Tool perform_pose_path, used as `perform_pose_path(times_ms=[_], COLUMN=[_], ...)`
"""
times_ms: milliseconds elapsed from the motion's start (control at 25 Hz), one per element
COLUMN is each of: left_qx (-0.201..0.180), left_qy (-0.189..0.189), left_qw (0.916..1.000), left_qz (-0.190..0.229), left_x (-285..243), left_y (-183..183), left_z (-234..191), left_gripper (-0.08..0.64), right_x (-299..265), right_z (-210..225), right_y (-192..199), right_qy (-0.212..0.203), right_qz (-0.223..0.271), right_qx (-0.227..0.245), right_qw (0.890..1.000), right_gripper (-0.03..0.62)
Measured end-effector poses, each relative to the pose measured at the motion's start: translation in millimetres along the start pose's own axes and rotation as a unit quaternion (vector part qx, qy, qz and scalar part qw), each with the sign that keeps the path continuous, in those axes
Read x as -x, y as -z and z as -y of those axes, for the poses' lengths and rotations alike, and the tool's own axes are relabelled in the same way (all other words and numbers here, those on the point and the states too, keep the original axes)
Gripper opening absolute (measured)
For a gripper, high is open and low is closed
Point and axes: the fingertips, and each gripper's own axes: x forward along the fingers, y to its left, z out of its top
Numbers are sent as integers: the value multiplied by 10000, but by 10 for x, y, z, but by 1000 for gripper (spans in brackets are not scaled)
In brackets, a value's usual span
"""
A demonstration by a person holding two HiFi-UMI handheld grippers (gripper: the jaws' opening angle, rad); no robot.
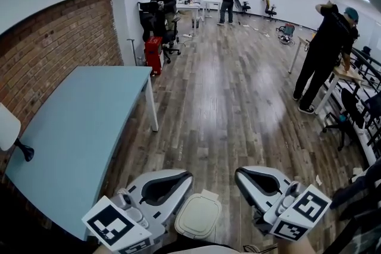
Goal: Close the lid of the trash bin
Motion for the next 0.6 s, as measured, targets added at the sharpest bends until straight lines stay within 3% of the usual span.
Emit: perform_pose_path(times_ms=[200,600], left_qx=[22,-15], left_qy=[9,78], left_qw=[10000,10000], left_qz=[-30,12], left_x=[4,93], left_y=[31,91], left_z=[8,72], left_gripper=[8,8], right_x=[-5,-10], right_z=[-49,-158], right_y=[27,123], right_qy=[23,66], right_qz=[-70,-76], right_qx=[228,223], right_qw=[9997,9997], right_gripper=[9,9])
